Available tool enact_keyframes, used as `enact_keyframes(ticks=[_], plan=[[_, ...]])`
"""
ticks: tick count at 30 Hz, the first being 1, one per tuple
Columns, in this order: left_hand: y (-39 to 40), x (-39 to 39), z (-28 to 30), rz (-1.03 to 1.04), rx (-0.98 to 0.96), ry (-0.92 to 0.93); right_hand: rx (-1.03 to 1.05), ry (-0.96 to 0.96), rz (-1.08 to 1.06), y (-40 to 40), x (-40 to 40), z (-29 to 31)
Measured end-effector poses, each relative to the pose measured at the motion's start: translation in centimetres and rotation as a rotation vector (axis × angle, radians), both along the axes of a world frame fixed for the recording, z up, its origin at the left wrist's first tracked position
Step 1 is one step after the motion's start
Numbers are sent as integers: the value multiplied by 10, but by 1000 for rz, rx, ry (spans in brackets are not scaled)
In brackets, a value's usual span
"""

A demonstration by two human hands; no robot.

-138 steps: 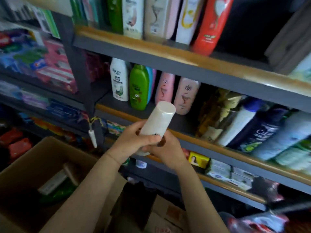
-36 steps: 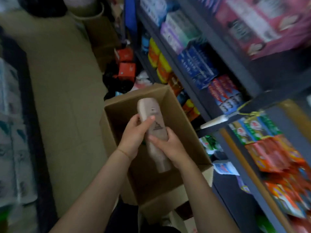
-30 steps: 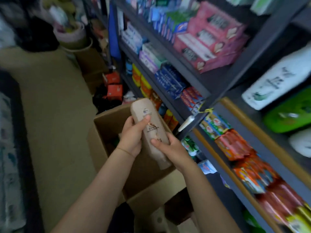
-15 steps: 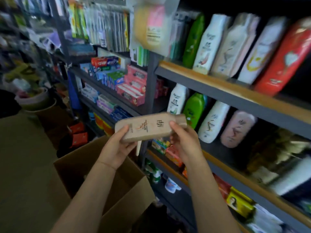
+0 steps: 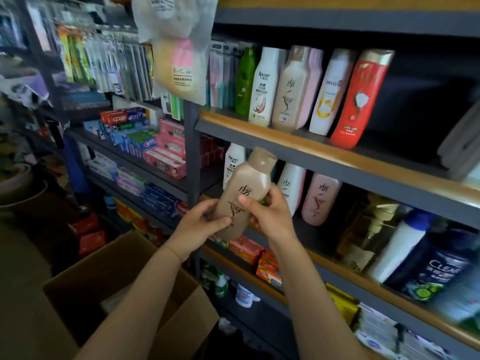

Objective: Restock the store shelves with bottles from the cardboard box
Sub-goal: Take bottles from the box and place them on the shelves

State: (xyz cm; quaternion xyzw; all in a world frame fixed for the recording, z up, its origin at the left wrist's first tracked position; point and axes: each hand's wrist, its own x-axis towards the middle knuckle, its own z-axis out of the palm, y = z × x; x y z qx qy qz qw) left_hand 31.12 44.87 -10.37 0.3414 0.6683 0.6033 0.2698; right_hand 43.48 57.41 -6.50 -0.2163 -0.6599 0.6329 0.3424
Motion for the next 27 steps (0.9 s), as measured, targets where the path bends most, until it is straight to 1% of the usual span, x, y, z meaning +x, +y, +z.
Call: enact_keyframes(ticks=[3,6,8,10,13,17,19,24,27], plan=[[10,-2,6,-112,9,-12,38,14,42,4,-1,0],[17,-5,5,-141,21,-25,90,-13,100,16,2,-4],[26,-4,-1,-136,57,-26,154,-106,127,25,9,-7],[37,1,-3,-138,74,20,173,-196,118,34,18,-12],[62,6,-3,-159,54,136,105,-129,8,43,32,-20],[102,16,1,-262,-31,257,224,-123,-195,60,50,-33],[118,24,2,-328,-57,263,252,-134,-266,69,59,-38],[155,43,-7,-391,-132,300,277,-275,-444,90,76,-45],[174,55,-13,-378,-145,255,252,-369,-510,102,79,-51]])
